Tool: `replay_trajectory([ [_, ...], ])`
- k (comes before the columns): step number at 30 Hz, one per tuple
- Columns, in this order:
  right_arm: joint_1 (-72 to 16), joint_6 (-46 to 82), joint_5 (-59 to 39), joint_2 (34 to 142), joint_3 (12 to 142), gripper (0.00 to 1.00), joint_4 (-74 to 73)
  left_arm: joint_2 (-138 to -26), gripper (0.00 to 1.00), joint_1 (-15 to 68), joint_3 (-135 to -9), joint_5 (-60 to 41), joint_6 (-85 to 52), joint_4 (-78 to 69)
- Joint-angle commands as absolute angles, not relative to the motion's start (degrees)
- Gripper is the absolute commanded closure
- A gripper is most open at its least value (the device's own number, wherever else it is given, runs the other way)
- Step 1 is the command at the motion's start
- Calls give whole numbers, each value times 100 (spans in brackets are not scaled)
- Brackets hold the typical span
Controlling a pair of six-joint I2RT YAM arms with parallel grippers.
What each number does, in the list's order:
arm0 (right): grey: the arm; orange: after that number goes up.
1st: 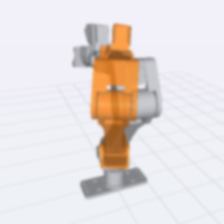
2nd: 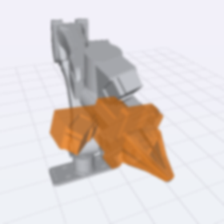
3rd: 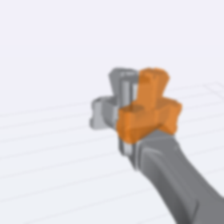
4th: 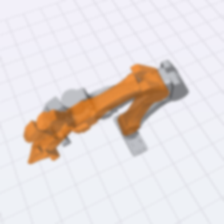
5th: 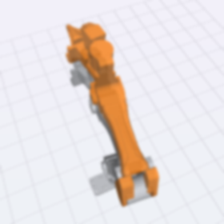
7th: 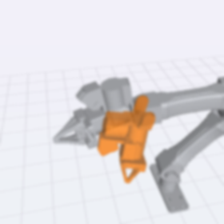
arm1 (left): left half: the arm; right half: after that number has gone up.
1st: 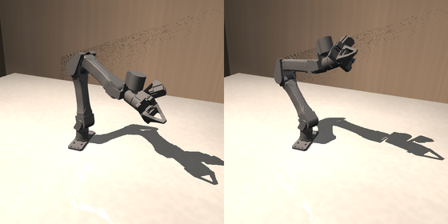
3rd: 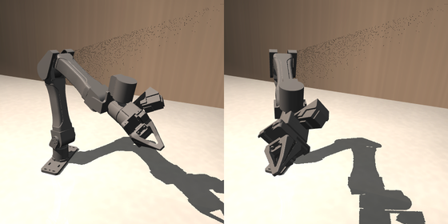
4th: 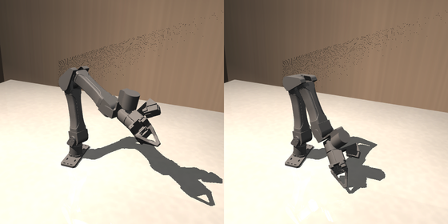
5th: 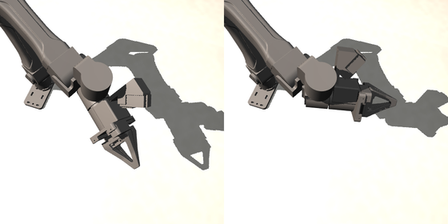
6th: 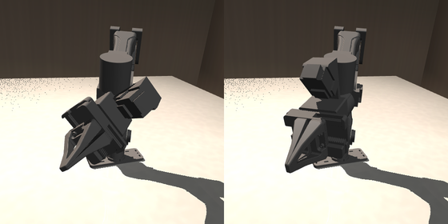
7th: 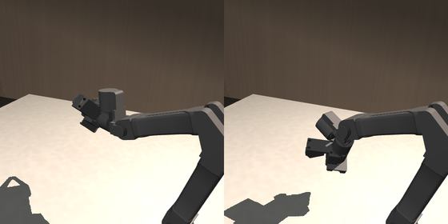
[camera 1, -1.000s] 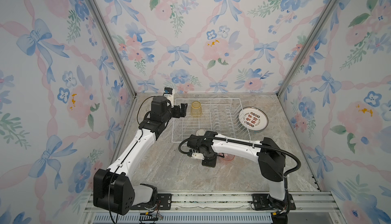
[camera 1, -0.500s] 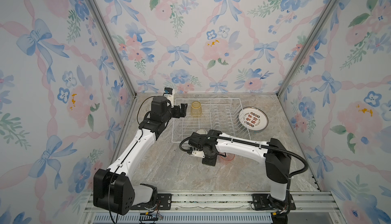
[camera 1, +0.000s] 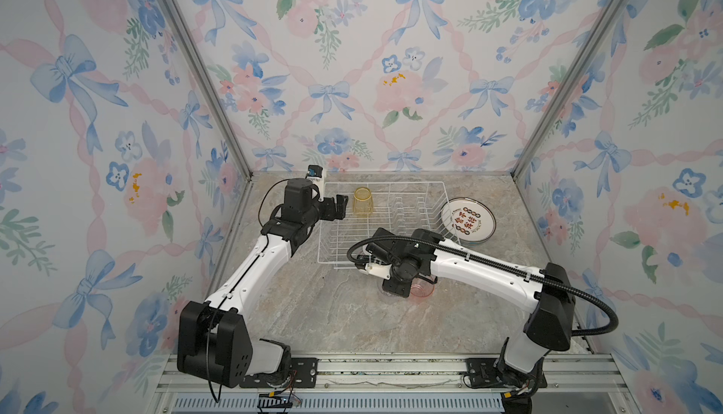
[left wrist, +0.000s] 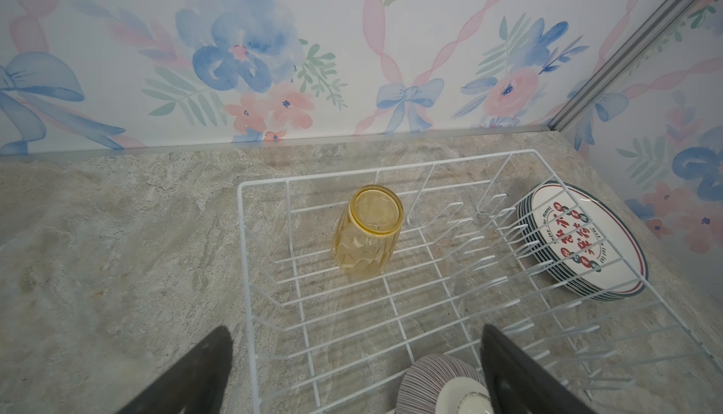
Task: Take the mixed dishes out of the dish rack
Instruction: 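Lower the clear glass beside the pink glass and open the right gripper, then lower the left gripper onto the yellow glass while the right gripper rises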
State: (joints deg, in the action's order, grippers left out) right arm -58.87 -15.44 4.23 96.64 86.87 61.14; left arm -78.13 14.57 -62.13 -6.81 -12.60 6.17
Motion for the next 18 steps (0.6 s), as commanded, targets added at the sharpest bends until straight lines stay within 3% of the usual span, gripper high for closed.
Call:
replay_trajectory([
  [1, -5682, -1446, -4, 9094, 8544, 59, 5981, -7926, 2, 1505, -6264, -747, -1204, 706],
  [6, -5274, -1261, -394, 8335, 8322, 53, 5478, -8121, 2, 1759, -6379, -558, -1184, 774],
  [11, -4193, -452, -1124, 7648, 7971, 43, 4517, -8667, 2, 2178, -6961, -92, -970, 1150],
  [18, -3577, 126, -1294, 7409, 7510, 41, 3710, -9652, 2, 2324, -7825, 416, -833, 1596],
])
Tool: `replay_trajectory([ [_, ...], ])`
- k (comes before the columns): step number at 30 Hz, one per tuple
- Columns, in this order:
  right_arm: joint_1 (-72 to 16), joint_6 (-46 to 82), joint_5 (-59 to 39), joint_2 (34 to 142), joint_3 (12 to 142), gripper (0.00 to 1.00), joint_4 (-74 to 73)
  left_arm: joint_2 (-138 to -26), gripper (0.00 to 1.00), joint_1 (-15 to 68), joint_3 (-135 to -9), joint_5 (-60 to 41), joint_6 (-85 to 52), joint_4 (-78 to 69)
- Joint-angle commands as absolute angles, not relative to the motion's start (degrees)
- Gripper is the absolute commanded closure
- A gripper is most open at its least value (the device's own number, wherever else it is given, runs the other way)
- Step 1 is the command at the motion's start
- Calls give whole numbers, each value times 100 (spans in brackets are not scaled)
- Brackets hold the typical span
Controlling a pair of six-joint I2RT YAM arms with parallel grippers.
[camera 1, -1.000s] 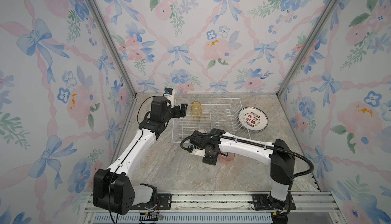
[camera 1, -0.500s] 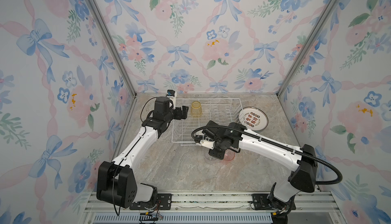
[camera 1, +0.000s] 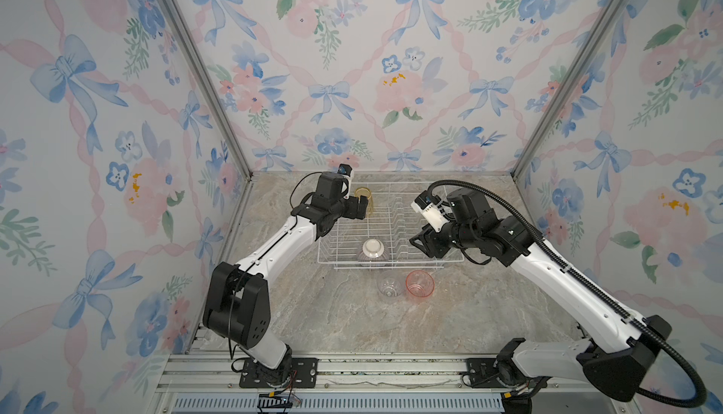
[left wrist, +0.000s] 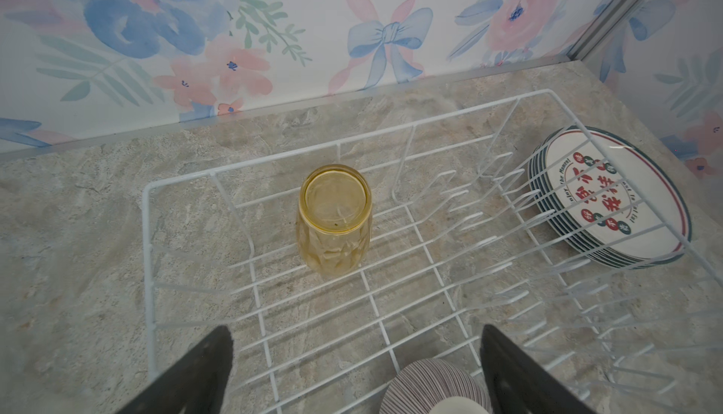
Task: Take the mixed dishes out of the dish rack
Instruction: 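Lower the left gripper onto the yellow glass while the right gripper rises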
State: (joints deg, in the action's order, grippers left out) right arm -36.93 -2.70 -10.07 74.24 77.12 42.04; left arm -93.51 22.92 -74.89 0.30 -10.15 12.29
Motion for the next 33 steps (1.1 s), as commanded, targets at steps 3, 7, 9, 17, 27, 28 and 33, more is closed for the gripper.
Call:
replay_trajectory([
  [3, -3435, 186, -1373, 7453, 7471, 41, 3596, -10116, 2, 2323, -8291, 512, -787, 1773],
  [7, -3270, 202, -1446, 7424, 7425, 41, 3504, -10688, 2, 2312, -8837, 449, -818, 1944],
  [9, -3170, 235, -1490, 7364, 7361, 41, 3421, -10973, 2, 2313, -9101, 359, -826, 2022],
  [17, -2815, 343, -1720, 7178, 7124, 41, 3132, -11737, 2, 2277, -9824, 194, -861, 2182],
  [27, -2681, 379, -1947, 7313, 7084, 41, 2916, -12461, 2, 2258, -10384, 132, -888, 2320],
  [28, -2676, 374, -1967, 7323, 7084, 42, 2908, -12524, 2, 2252, -10424, 148, -888, 2320],
  [33, -2618, 386, -2014, 7337, 7057, 41, 2850, -12704, 2, 2252, -10564, 238, -883, 2315],
])
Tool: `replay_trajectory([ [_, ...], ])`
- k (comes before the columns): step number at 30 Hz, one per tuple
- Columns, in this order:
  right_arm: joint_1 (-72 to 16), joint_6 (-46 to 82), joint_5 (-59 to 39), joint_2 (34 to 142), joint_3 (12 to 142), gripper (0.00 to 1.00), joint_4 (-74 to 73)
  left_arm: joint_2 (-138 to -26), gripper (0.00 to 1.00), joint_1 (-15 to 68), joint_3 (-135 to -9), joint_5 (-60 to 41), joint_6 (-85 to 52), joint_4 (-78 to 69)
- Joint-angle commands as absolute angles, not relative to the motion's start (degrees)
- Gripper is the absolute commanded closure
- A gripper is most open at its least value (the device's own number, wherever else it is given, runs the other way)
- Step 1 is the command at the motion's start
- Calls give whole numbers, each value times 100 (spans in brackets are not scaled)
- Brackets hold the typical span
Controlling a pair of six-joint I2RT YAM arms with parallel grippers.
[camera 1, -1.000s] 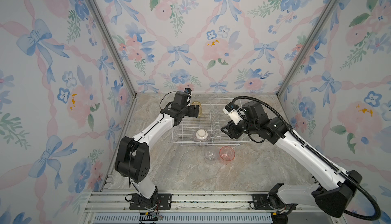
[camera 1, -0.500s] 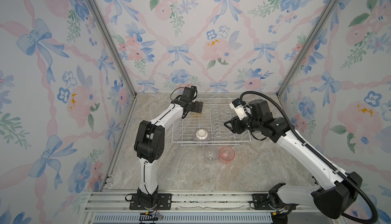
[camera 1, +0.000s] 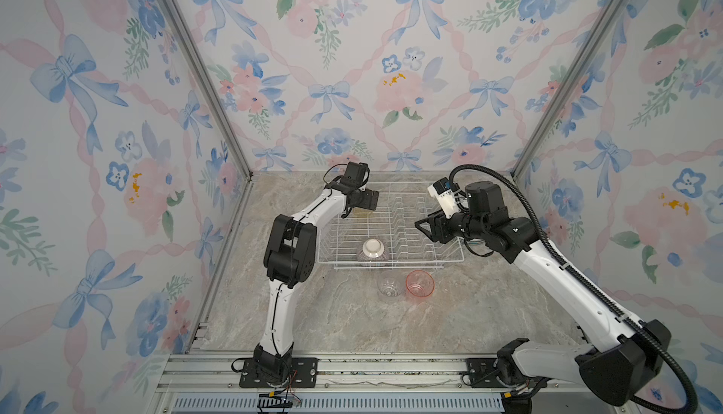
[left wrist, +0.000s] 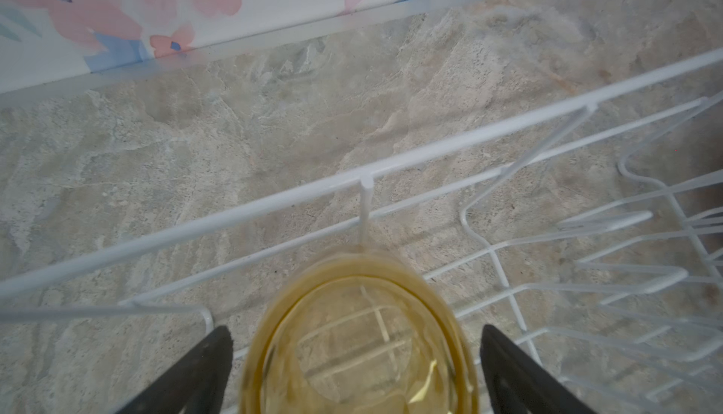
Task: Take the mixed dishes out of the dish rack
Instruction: 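Lower the left gripper onto the yellow glass while the right gripper rises, then close the left gripper on the yellow glass and lift it toward the right gripper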
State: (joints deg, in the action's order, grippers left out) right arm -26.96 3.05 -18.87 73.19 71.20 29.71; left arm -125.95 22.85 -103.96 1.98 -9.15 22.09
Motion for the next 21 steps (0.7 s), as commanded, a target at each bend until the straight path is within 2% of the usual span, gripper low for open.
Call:
replay_trajectory([
  [1, -2598, 385, -2028, 7339, 7051, 41, 2848, -12716, 2, 2250, -10572, 254, -879, 2313],
  [4, -2574, 411, -2052, 7370, 7041, 41, 2814, -12710, 2, 2254, -10558, 288, -845, 2319],
  [7, -2562, 422, -2095, 7392, 7022, 42, 2779, -12683, 8, 2257, -10526, 290, -818, 2316],
  [11, -2550, 431, -2109, 7427, 7017, 42, 2778, -12665, 24, 2241, -10527, 151, -787, 2320],
  [17, -2541, 454, -2101, 7400, 6970, 41, 2780, -12666, 35, 2185, -10412, -132, -818, 2320],
  [21, -2527, 525, -2170, 7481, 6967, 41, 2765, -12605, 30, 2165, -10324, -329, -785, 2314],
])
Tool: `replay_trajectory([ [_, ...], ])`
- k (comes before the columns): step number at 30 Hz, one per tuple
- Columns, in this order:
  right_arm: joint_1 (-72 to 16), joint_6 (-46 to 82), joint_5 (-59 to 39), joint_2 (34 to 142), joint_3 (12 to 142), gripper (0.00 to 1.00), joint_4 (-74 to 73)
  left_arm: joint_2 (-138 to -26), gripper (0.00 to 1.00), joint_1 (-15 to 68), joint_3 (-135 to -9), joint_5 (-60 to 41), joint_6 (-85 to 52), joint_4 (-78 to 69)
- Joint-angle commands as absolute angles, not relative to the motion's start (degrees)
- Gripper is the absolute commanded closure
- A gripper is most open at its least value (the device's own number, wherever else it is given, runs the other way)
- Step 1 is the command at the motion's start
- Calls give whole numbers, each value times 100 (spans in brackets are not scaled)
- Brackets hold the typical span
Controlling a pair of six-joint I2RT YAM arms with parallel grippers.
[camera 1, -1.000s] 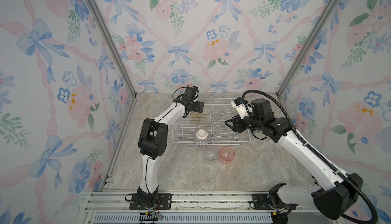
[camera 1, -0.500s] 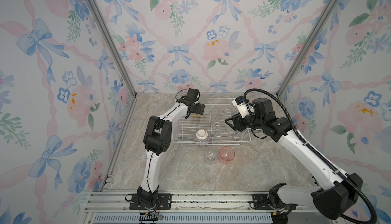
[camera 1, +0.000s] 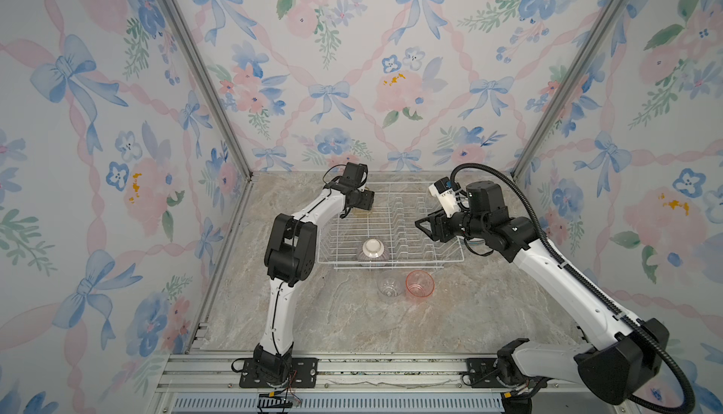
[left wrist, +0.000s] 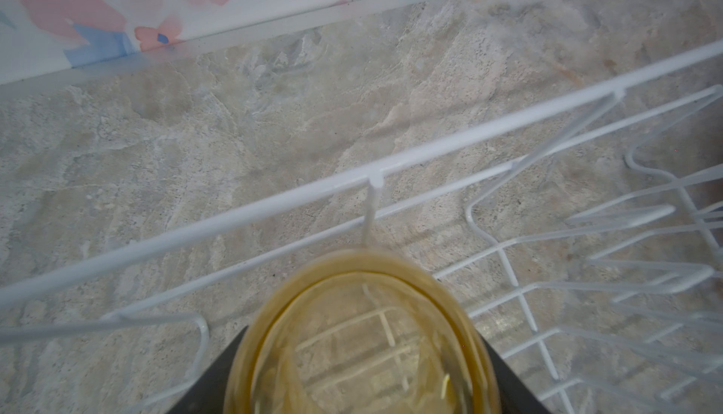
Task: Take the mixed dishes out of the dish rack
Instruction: 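Close the left gripper on the yellow glass and lift it toward the right gripper, then grasp the yellow glass with the right gripper beside the left gripper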
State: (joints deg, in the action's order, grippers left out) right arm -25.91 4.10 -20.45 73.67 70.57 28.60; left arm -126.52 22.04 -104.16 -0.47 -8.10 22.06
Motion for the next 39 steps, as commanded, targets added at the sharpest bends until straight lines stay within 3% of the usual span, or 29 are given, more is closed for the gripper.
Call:
replay_trajectory([
  [1, -2528, 580, -2219, 7508, 6954, 41, 2731, -12580, 30, 2162, -10311, -374, -778, 2309],
  [17, -1910, 2177, -4296, 7813, 6201, 43, 757, -11624, 32, 1904, -10129, -2527, -765, 2293],
  [22, -1864, 2511, -4512, 7900, 5953, 43, 193, -11459, 32, 1882, -10250, -3051, -795, 2286],
  [39, -1627, 5205, -5144, 8770, 5004, 55, -4422, -10956, 32, 1993, -10380, -4845, -1267, 1679],
])
